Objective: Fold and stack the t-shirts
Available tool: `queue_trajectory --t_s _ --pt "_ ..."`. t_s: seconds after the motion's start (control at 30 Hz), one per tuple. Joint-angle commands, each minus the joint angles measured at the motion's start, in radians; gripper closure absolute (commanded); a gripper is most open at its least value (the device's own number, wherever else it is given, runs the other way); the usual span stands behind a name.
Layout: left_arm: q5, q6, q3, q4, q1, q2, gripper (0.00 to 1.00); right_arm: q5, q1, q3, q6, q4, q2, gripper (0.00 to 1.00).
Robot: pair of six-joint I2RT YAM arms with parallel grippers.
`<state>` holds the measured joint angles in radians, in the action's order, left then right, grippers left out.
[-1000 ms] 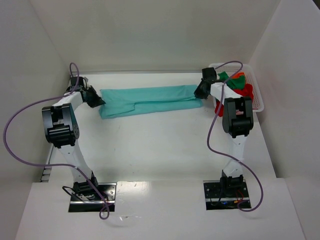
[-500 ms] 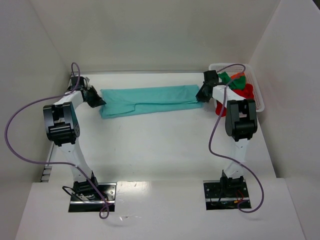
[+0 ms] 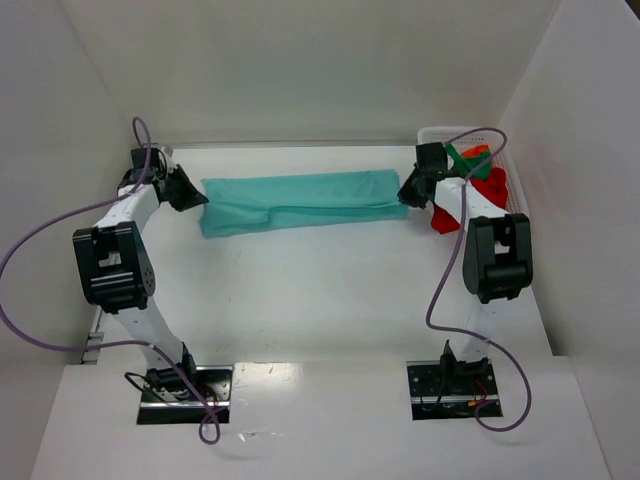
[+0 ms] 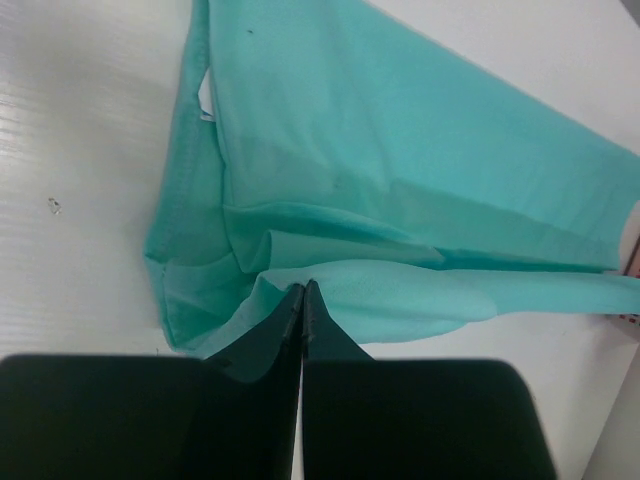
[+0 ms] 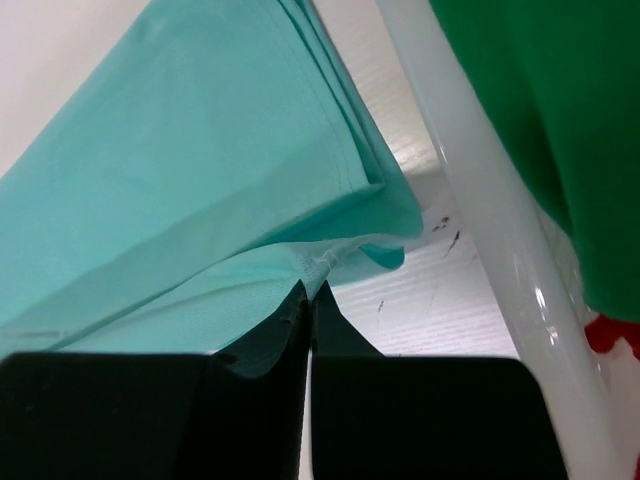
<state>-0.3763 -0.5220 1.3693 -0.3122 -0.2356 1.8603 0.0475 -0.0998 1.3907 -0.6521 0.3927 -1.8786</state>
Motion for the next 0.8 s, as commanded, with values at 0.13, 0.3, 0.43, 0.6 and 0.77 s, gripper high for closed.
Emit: queue_trajectory --t_s 0.13,0.3,0.43,0.6,0.77 --pt "0.016 0.034 -0.041 -0.011 -0.011 -0.092 1.00 0.051 0.018 -0.076 -0.004 -0.037 0.108 1.00" --pt "0.027 0.034 -0.021 -0.011 -0.011 -0.061 1.00 0.061 0.018 -0.047 0.017 -0.037 0.079 1.00" --pt "0.036 0.034 0.025 -0.011 -0.011 -0.010 1.00 0.072 0.018 0.049 0.029 -0.018 0.010 1.00" --pt "0.027 0.034 0.083 -0.030 -0.021 0.066 1.00 0.072 0.018 0.140 0.029 0.001 -0.082 1.00" --pt "0.027 0.065 0.141 -0.041 -0.021 0.141 1.00 0.062 0.018 0.223 0.029 0.002 -0.149 0.99"
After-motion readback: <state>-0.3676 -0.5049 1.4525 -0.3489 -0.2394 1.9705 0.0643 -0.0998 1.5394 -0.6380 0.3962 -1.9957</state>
